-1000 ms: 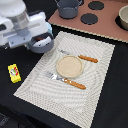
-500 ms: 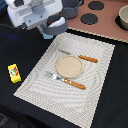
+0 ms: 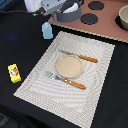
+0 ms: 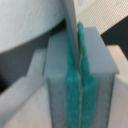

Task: Interact with the objects in diverse but meaningful ways.

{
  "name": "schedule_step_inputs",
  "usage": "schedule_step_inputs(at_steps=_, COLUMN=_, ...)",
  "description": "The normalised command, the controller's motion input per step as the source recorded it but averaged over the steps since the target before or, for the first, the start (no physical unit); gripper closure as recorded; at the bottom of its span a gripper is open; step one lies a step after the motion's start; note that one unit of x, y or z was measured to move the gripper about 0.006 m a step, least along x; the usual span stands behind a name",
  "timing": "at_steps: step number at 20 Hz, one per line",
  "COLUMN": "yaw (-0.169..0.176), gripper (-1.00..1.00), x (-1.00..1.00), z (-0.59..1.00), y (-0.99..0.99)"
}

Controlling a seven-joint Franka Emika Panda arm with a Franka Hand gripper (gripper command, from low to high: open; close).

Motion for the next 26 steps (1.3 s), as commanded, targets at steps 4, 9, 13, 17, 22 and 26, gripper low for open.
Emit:
schedule_step_inputs(at_steps=4, yaw=0.0, gripper=1.0, x=0.72, z=0.15, y=0.52)
schedule_step_inputs(at_steps=9, yaw=0.0, gripper=1.0, x=0.69, z=0.1, y=0.53)
schedule_step_inputs(at_steps=13, yaw=0.0, gripper=1.0, x=0.7, z=0.11, y=0.53)
schedule_step_inputs(at_steps=17, yaw=-0.003, gripper=1.0, x=0.69, z=0.14, y=0.48)
schedule_step_inputs(at_steps=22, yaw=-0.015, gripper=1.0, x=0.7, z=0.18, y=0.46)
schedule_step_inputs(at_steps=26, yaw=0.0, gripper=1.0, x=0.73, z=0.19, y=0.47)
